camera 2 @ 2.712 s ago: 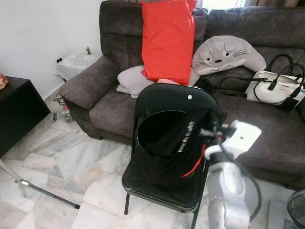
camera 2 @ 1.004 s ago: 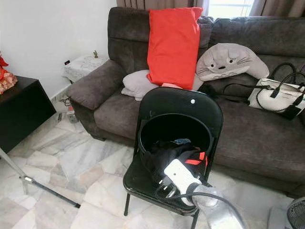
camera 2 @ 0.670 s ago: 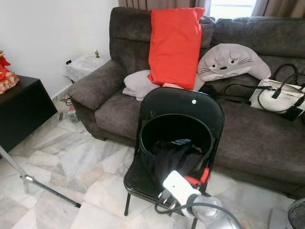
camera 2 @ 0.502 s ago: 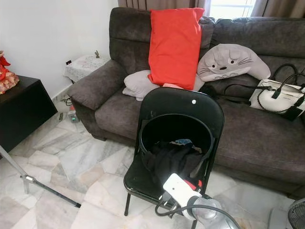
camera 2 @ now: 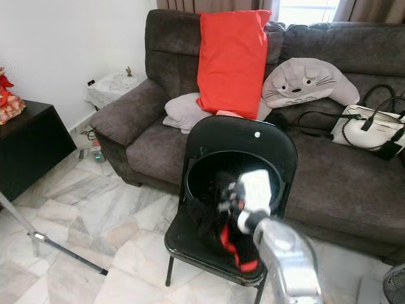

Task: Hang hanger

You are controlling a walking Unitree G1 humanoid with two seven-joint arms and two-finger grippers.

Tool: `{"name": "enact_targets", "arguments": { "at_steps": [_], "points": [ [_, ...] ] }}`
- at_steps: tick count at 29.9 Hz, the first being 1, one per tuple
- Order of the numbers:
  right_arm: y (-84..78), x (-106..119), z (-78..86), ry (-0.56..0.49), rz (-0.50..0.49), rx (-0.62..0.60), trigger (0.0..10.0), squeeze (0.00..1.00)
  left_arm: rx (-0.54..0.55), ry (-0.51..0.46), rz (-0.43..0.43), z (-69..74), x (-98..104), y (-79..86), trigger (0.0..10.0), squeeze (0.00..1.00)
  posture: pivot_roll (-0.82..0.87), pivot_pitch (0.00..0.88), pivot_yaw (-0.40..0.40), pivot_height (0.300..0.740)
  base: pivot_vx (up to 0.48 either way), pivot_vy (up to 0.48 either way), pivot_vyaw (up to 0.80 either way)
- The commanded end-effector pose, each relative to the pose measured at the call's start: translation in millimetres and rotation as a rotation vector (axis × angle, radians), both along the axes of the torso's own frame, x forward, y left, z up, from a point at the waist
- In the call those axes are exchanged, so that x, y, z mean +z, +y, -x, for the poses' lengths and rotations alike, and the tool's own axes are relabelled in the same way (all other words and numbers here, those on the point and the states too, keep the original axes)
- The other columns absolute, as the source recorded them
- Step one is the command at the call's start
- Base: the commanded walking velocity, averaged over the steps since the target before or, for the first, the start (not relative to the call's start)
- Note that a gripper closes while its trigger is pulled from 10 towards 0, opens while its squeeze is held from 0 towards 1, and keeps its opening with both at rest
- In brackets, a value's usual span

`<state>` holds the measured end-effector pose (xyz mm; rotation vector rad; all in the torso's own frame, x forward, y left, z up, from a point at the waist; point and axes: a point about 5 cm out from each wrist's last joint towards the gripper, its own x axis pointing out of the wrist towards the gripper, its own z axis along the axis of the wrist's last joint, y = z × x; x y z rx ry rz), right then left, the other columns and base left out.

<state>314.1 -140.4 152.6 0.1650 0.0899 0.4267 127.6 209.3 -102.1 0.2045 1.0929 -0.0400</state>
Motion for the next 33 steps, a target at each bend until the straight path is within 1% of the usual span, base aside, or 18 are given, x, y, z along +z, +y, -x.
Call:
{"name": "enact_targets", "arguments": {
  "at_steps": [1,4,5,7,9,10,11,12,17,18,19,21,23,26,29,30,32,33],
  "points": [
    [1.1,-5,-1.0,0.041,-0.038,-0.01,0.0,0.0,0.01,0.013,-0.016,4.9,0,6.7,10.0,0.0,0.0,0.016,0.083,0.74,0.0,0.0,0.0],
    [-7.2,-18,-6.1,0.138,-0.052,-0.1,0.0,0.0,0.011,0.014,-0.014,5.6,-1,7.0,10.0,0.0,0.0,0.016,0.083,0.74,0.0,0.0,0.0],
    [-15.3,-30,-8.2,0.224,-0.067,-0.176,0.0,0.0,0.012,0.016,-0.011,6.1,-1,7.0,10.0,0.0,0.0,0.016,0.081,0.74,0.0,0.0,0.0],
    [-20.0,-36,-7.9,0.262,-0.081,-0.21,0.0,0.0,0.012,0.018,-0.009,6.6,-1,7.0,10.0,0.0,0.0,0.016,0.08,0.74,0.0,0.0,0.0],
    [-19.6,-36,-6.2,0.27,-0.103,-0.202,0.0,0.0,0.012,0.019,-0.008,6.9,-1,7.1,10.0,0.0,0.0,0.017,0.079,0.74,0.0,0.0,0.0],
    [-13.4,-28,0.3,0.227,-0.104,-0.132,0.0,0.0,0.014,0.019,-0.007,7.3,-1,7.3,10.0,0.0,0.0,0.018,0.078,0.74,0.0,0.0,0.0],
    [-13.4,-28,0.3,0.227,-0.104,-0.132,0.0,0.0,0.014,0.019,-0.007,7.3,-1,7.3,10.0,0.0,0.0,0.018,0.078,0.74,0.0,0.0,0.0],
    [-8.7,-19,7.5,0.191,-0.107,-0.084,0.0,0.0,0.015,0.02,-0.006,7.5,-1,7.2,10.0,0.0,0.0,0.02,0.078,0.74,0.0,0.0,0.0],
    [-10.8,-11,16.5,0.189,-0.145,-0.108,0.0,0.0,0.012,0.021,-0.004,7.6,-1,6.5,10.0,0.0,-0.01,0.022,0.082,0.74,0.0,0.0,0.0],
    [-11.7,-11,18.4,0.185,-0.138,-0.11,0.0,0.0,0.009,0.022,-0.003,7.6,-1,6.0,10.0,0.0,-0.02,0.022,0.083,0.74,0.0,0.0,0.0],
    [-13.1,-15,20.4,0.183,-0.087,-0.097,0.0,0.0,0.003,0.023,0.0,7.2,-1,4.9,10.0,0.0,-0.02,0.021,0.083,0.74,0.0,0.0,0.0],
    [-16.6,-24,19.1,0.194,0.034,-0.105,0.0,0.0,0.0,0.022,0.002,6.6,-1,4.1,10.0,0.0,-0.02,0.022,0.084,0.74,0.0,0.0,0.0],
    [-20.1,-36,15.2,0.231,0.106,-0.107,0.0,0.0,0.001,0.021,0.004,6.0,-1,3.3,10.0,0.0,-0.01,0.02,0.082,0.74,0.0,0.0,0.0],
    [-26.3,-44,6.5,0.279,0.091,-0.158,0.0,0.0,0.001,0.02,0.009,5.4,-1,2.3,10.0,0.0,-0.01,0.018,0.08,0.74,0.0,0.0,0.0],
    [-29.1,-47,-2.8,0.308,0.024,-0.212,0.0,0.0,0.002,0.021,0.01,4.8,-1,1.6,10.0,0.0,-0.01,0.018,0.082,0.74,0.0,0.0,0.0],
    [-31.3,-49,-9.4,0.33,-0.022,-0.244,0.0,0.0,0.001,0.022,0.011,4.0,-2,-0.3,10.0,0.0,-0.01,0.018,0.083,0.74,0.0,0.0,0.0],
    [-32.6,-52,-14.9,0.334,-0.022,-0.254,0.0,0.0,0.002,0.022,0.013,3.5,-2,-1.5,10.0,0.0,0.0,0.02,0.085,0.74,0.0,0.0,0.0],
    [-30.6,-53,-19.5,0.329,0.006,-0.237,0.0,0.0,0.0,0.023,0.014,2.9,-2,-3.1,10.0,0.0,0.0,0.02,0.087,0.74,0.0,0.0,0.0]
  ]
}}
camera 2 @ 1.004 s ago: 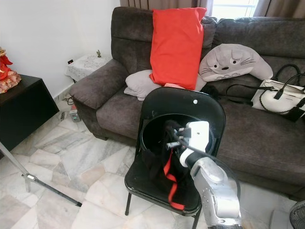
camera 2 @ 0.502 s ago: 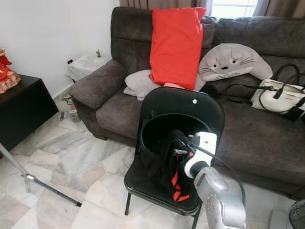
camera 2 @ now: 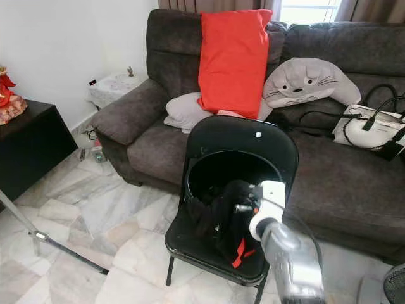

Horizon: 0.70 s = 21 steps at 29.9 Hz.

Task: Hang hanger

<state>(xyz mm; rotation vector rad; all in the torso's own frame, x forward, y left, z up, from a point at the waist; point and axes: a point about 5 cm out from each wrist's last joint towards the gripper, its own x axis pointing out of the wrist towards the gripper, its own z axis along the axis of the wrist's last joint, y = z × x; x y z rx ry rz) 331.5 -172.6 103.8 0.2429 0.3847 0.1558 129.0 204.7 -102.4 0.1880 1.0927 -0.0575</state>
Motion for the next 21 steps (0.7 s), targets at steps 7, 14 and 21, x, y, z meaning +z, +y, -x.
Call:
{"name": "enact_targets", "arguments": {
  "at_steps": [7,14,21],
  "points": [
    [17.5,-2,-14.7,-0.025,0.167,0.192,0.0,0.0,0.0,0.025,0.0,2.9,-2,-1.9,10.0,0.0,0.0,0.02,0.087,0.74,0.0,0.0,0.0],
    [24.3,-14,-14.6,0.005,0.262,0.274,5.6,0.0,0.005,0.032,0.005,6.9,-3,-1.1,10.0,0.0,0.01,0.023,0.081,0.74,0.0,0.0,0.0],
    [29.4,-27,-9.8,0.022,0.277,0.325,10.0,0.83,0.0,0.04,0.01,7.3,-3,-1.6,10.0,0.0,0.01,0.021,0.078,0.74,0.0,0.0,0.0]
  ]
}}
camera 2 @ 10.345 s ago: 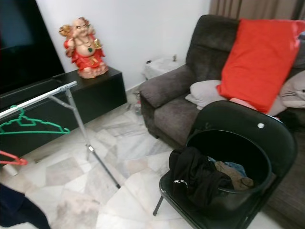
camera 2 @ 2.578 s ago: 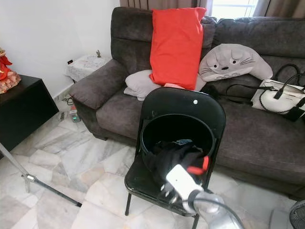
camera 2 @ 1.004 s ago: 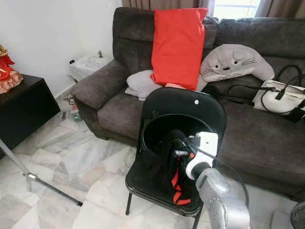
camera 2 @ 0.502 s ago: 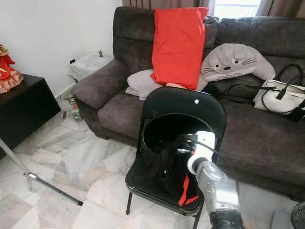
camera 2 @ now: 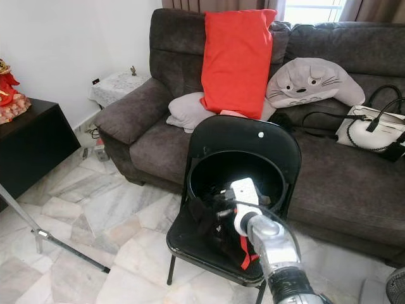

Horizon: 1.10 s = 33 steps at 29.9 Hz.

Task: Hang hanger

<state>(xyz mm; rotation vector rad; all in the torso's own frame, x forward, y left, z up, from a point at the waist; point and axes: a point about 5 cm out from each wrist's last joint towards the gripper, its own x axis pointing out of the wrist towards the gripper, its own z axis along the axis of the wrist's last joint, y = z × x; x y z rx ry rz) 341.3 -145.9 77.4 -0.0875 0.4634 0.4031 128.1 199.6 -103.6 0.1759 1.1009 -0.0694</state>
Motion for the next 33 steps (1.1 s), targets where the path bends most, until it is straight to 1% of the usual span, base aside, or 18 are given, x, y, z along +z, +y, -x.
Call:
{"name": "enact_targets", "arguments": {
  "at_steps": [1,5,10,14,18,20,22,23,25,26,27,28,29,30,31,33],
  "points": [
    [3.3,0,-0.5,-0.007,0.002,0.018,10.0,1.0,0.003,0.031,-0.006,6.4,-2,3.6,10.0,0.0,0.01,0.021,0.078,0.74,0.0,0.0,0.0],
    [4.7,9,-7.0,-0.048,0.009,0.029,10.0,1.0,0.005,0.029,-0.007,5.9,-2,4.3,10.0,0.0,0.01,0.013,0.077,0.74,0.0,0.0,0.0],
    [5.0,17,-9.8,-0.077,0.023,0.041,10.0,1.0,0.004,0.028,-0.007,6.0,-1,4.6,10.0,0.0,0.01,0.008,0.076,0.74,0.0,0.0,0.0],
    [3.2,26,-7.4,-0.106,-0.041,0.012,10.0,1.0,0.002,0.033,-0.005,7.5,-2,4.6,10.0,0.0,0.01,0.0,0.073,0.74,0.0,0.0,0.0],
    [-1.8,29,-4.4,-0.125,-0.036,-0.002,10.0,1.0,-0.003,0.037,-0.004,8.4,-2,4.4,10.0,0.0,0.0,0.0,0.076,0.74,0.0,0.0,0.0],
    [-7.3,27,-1.5,-0.132,0.026,0.019,10.0,1.0,-0.01,0.041,-0.003,8.8,-2,4.3,10.0,0.0,0.0,0.0,0.079,0.74,0.0,0.0,0.0],
    [-10.4,24,-0.8,-0.148,0.122,0.057,10.0,1.0,-0.015,0.042,-0.003,8.9,-2,4.4,10.0,0.0,-0.01,0.0,0.08,0.74,0.0,0.0,0.0],
    [-9.7,26,-0.5,-0.171,0.15,0.098,10.0,1.0,-0.019,0.042,-0.004,8.6,-2,4.3,10.0,0.0,0.0,0.0,0.078,0.74,0.0,0.0,0.0],
    [-9.5,28,-0.7,-0.182,0.17,0.127,10.0,1.0,-0.018,0.04,-0.003,7.9,-2,4.7,10.0,0.0,0.0,0.0,0.079,0.74,0.0,0.0,0.0],
    [-9.6,27,-1.3,-0.19,0.223,0.17,10.0,1.0,-0.018,0.038,-0.003,7.6,-2,5.1,10.0,0.0,0.0,0.0,0.079,0.74,0.0,0.0,0.0],
    [-9.6,27,-1.4,-0.193,0.244,0.187,10.0,1.0,-0.018,0.038,-0.003,7.5,-2,5.2,10.0,0.0,0.0,0.0,0.08,0.74,0.0,0.0,0.0],
    [-6.8,27,-0.3,-0.207,0.289,0.253,10.0,1.0,-0.019,0.038,-0.003,7.7,-2,5.3,10.0,0.0,0.0,0.0,0.082,0.74,0.0,0.0,0.0],
    [-6.8,27,-0.3,-0.207,0.289,0.253,10.0,1.0,-0.019,0.038,-0.003,7.7,-2,5.3,10.0,0.0,0.0,0.0,0.082,0.74,0.0,0.0,0.0],
    [-2.4,26,2.5,-0.197,0.297,0.325,10.0,1.0,-0.02,0.04,-0.002,8.0,-2,5.5,10.0,0.0,0.0,0.0,0.082,0.74,0.0,0.0,0.0],
    [-2.4,26,2.5,-0.197,0.297,0.325,10.0,1.0,-0.02,0.04,-0.002,8.0,-2,5.5,10.0,0.0,0.0,0.0,0.082,0.74,0.0,0.0,0.0],
    [0.0,25,3.9,-0.181,0.315,0.376,10.0,1.0,-0.02,0.041,-0.002,8.3,-2,5.9,10.0,0.0,0.0,0.0,0.083,0.74,0.0,0.0,0.0]
  ]
}}
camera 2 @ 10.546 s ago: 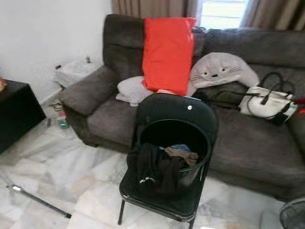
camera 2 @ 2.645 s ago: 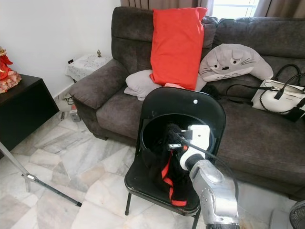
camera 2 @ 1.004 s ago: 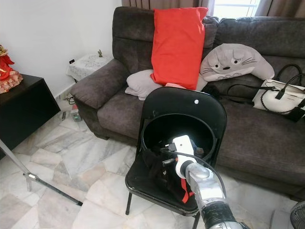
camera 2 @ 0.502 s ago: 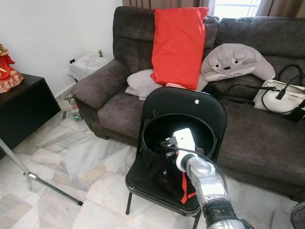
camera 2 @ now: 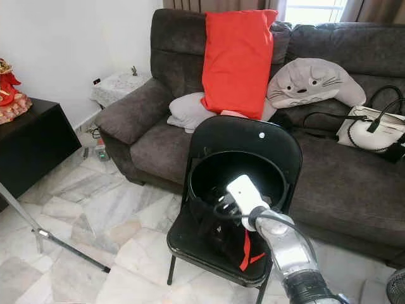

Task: Hang hanger

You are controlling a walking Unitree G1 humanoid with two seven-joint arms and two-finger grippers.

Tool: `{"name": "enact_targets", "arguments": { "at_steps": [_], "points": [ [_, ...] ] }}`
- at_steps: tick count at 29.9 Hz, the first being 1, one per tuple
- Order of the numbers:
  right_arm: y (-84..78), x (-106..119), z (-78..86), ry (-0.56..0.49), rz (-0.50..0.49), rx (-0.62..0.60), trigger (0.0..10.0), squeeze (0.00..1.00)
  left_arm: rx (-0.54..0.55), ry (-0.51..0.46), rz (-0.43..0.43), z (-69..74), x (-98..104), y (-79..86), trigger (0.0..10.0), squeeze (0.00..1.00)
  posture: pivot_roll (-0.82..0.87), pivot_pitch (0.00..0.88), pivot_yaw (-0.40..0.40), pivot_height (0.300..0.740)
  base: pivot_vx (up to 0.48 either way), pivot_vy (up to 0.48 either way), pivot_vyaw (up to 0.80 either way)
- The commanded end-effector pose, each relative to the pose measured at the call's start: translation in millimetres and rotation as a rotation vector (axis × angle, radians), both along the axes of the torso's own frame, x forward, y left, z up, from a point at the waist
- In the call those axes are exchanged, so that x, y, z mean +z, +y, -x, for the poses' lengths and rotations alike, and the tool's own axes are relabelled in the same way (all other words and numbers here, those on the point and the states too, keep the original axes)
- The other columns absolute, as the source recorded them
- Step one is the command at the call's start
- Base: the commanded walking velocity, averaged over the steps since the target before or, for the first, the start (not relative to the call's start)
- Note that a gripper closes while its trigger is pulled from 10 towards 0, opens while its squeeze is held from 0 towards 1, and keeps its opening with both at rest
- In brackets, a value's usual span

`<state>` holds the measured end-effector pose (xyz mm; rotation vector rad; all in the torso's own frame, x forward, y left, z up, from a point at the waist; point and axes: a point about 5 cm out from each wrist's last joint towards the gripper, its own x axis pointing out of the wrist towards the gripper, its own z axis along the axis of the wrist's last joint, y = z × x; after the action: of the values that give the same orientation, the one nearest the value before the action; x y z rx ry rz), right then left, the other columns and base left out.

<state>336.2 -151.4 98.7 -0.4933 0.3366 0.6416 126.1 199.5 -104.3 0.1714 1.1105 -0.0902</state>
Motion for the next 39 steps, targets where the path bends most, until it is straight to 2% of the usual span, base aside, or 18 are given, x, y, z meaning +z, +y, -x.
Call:
{"name": "enact_targets", "arguments": {
  "at_steps": [1,5,11,12,18,22,25,26,29,30,31,33,35,39],
  "points": [
    [7.8,3,0.8,-0.023,0.054,0.102,10.0,1.0,-0.006,0.03,-0.016,6.7,-1,6.2,10.0,0.0,0.0,0.0,0.083,0.74,0.0,0.0,0.0],
    [10.9,0,7.6,-0.018,0.114,0.219,10.0,1.0,-0.004,0.033,-0.015,7.1,-1,6.5,10.0,0.0,0.01,0.006,0.085,0.74,0.0,0.0,0.0],
    [-1.6,13,-0.5,-0.101,0.13,0.108,10.0,1.0,-0.001,0.036,-0.014,6.9,-1,6.4,10.0,0.0,0.0,0.018,0.087,0.74,0.0,0.0,0.0],
    [-4.5,19,-1.6,-0.141,0.12,0.074,10.0,0.0,-0.002,0.036,-0.013,6.8,-1,6.3,10.0,0.0,0.0,0.02,0.087,0.74,0.0,0.0,0.0],
    [-9.3,31,9.4,-0.196,0.083,0.062,10.0,0.0,-0.003,0.036,-0.009,6.0,-1,5.7,10.0,0.0,-0.01,0.026,0.085,0.74,0.0,0.0,0.0],
    [-11.7,27,28.9,-0.132,0.026,0.045,10.0,0.0,-0.008,0.037,-0.005,5.5,-1,5.0,10.0,0.0,-0.03,0.029,0.087,0.74,0.0,0.0,0.0],
    [-15.1,18,34.2,-0.045,-0.037,-0.019,10.0,0.0,-0.014,0.039,-0.002,4.8,-1,4.3,10.0,0.0,-0.04,0.029,0.088,0.74,0.0,0.0,0.0],
    [-15.6,14,35.1,-0.033,-0.025,-0.014,10.0,0.0,-0.015,0.039,-0.002,4.7,-1,4.2,10.0,0.0,-0.04,0.029,0.088,0.74,0.0,0.0,0.0],
    [-18.4,0,38.2,0.016,0.13,0.06,10.0,0.0,-0.02,0.04,0.0,4.1,-1,3.7,10.0,0.0,-0.04,0.03,0.089,0.74,0.0,0.0,0.0],
    [-17.8,-9,40.5,0.066,0.221,0.141,10.0,0.0,-0.02,0.039,0.001,3.5,-1,3.5,10.0,0.0,-0.03,0.029,0.087,0.74,0.0,0.0,0.0],
    [-17.1,-12,39.6,0.083,0.248,0.17,10.0,0.0,-0.019,0.039,0.002,3.4,-1,3.4,10.0,0.0,-0.03,0.027,0.086,0.74,0.0,0.0,0.0],
    [-18.0,-13,37.2,0.09,0.276,0.166,10.0,0.0,-0.018,0.039,0.003,3.5,-1,3.4,10.0,0.0,-0.03,0.027,0.086,0.74,0.0,0.0,0.0],
    [-23.0,-6,30.9,0.053,0.402,0.199,10.0,0.0,-0.01,0.039,0.005,3.6,-1,3.6,10.0,0.0,-0.02,0.028,0.083,0.74,0.0,0.0,0.0],
    [-28.2,9,27.6,0.018,0.381,0.175,10.0,0.0,-0.007,0.042,0.005,4.1,-1,4.0,10.0,0.0,-0.03,0.036,0.084,0.74,0.0,0.0,0.0]
  ]
}}
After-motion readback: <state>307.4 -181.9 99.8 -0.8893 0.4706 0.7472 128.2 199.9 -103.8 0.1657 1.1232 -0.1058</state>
